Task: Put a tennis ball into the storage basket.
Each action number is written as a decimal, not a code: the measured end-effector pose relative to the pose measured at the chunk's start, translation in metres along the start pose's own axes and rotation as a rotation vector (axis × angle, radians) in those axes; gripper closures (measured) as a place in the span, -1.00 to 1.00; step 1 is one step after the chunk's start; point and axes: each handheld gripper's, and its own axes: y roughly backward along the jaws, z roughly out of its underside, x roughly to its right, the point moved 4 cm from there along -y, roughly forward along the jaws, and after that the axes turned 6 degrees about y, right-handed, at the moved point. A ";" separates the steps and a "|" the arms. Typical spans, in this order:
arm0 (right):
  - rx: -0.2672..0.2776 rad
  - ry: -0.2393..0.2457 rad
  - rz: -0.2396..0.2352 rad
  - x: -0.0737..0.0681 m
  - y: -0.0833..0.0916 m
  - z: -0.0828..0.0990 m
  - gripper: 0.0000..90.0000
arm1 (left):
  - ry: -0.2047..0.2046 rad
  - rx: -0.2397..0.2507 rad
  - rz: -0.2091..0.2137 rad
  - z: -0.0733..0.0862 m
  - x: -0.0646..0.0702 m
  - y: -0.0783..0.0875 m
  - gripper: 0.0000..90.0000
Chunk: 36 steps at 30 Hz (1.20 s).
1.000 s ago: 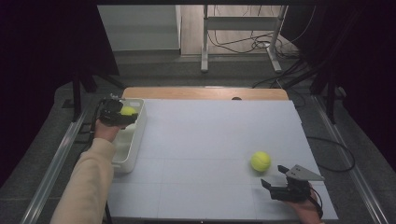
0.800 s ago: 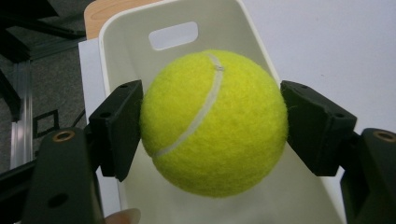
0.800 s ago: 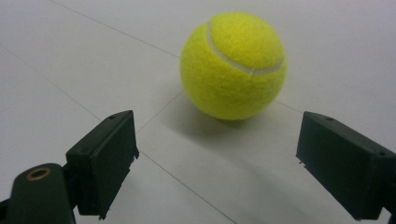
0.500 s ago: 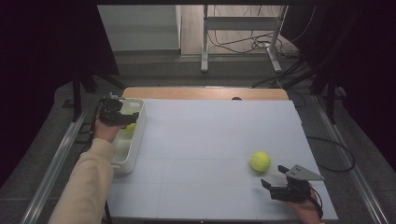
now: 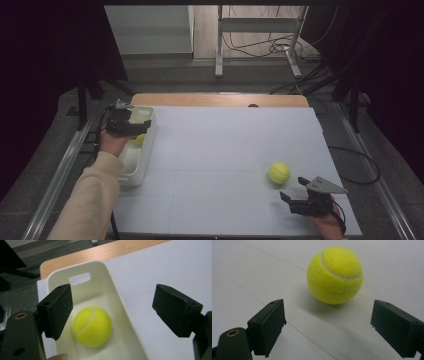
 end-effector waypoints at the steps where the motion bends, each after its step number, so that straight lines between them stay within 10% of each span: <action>1: -0.002 0.002 0.001 0.000 0.000 0.000 -0.71 | -0.004 0.005 0.006 0.001 0.002 0.001 -0.61; 36: 0.004 0.002 -0.002 0.000 0.000 -0.001 -0.71 | -0.021 0.109 0.256 0.007 0.049 0.022 -0.59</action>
